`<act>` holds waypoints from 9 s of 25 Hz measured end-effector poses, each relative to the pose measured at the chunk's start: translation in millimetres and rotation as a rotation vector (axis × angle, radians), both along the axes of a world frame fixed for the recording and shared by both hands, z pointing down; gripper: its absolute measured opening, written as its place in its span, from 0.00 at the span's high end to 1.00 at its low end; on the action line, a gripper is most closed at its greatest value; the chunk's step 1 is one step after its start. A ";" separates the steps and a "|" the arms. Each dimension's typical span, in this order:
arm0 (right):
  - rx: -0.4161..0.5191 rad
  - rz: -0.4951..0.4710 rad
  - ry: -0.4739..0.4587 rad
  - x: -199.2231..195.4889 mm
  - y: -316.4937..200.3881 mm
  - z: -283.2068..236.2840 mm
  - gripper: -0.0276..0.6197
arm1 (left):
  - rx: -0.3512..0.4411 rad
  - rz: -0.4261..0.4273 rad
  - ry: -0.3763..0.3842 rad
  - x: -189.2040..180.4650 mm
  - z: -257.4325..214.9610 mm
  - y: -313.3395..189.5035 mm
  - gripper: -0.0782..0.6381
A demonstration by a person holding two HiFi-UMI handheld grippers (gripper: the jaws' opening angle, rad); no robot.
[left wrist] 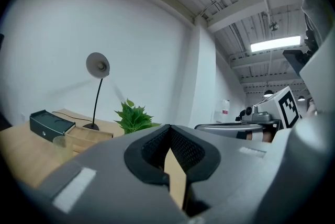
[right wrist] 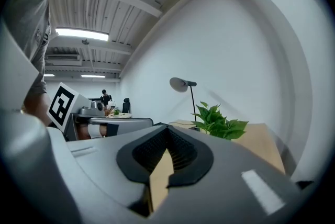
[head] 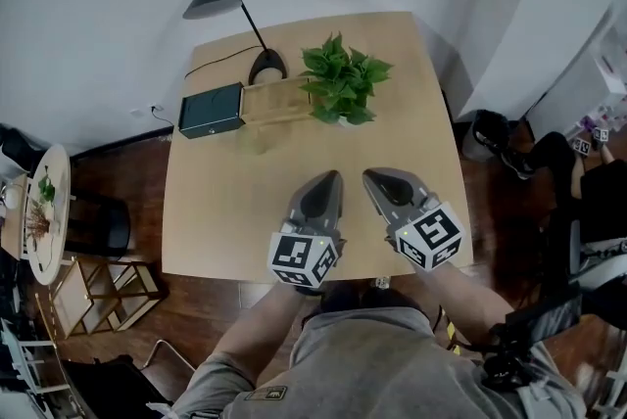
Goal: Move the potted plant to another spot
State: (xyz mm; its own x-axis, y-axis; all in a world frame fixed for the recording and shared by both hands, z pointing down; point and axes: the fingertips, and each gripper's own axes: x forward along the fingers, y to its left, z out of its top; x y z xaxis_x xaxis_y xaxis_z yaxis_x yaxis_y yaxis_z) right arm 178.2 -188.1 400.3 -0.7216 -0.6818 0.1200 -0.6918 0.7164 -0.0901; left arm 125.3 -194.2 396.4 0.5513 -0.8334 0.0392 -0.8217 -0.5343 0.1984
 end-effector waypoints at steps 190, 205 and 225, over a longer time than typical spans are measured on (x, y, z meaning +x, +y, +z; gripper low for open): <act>0.057 -0.484 0.537 -312.3 -83.7 27.2 0.38 | 0.074 0.397 -0.529 -281.0 11.1 -75.9 0.38; -0.094 -0.503 0.556 -381.4 -62.4 131.6 0.38 | -0.027 0.429 -0.518 -351.8 110.1 -56.4 0.38; -0.192 -0.492 0.626 -374.0 -23.0 224.6 0.38 | -0.159 0.476 -0.502 -342.7 210.8 -19.4 0.38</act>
State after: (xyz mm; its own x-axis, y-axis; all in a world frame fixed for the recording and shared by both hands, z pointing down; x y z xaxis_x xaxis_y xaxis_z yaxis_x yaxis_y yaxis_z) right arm -195.8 -211.0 624.9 -0.6933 -0.2315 0.6824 -0.2657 0.9624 0.0565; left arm -217.3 -213.6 607.2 0.7376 -0.4693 0.4855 -0.5186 -0.8542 -0.0378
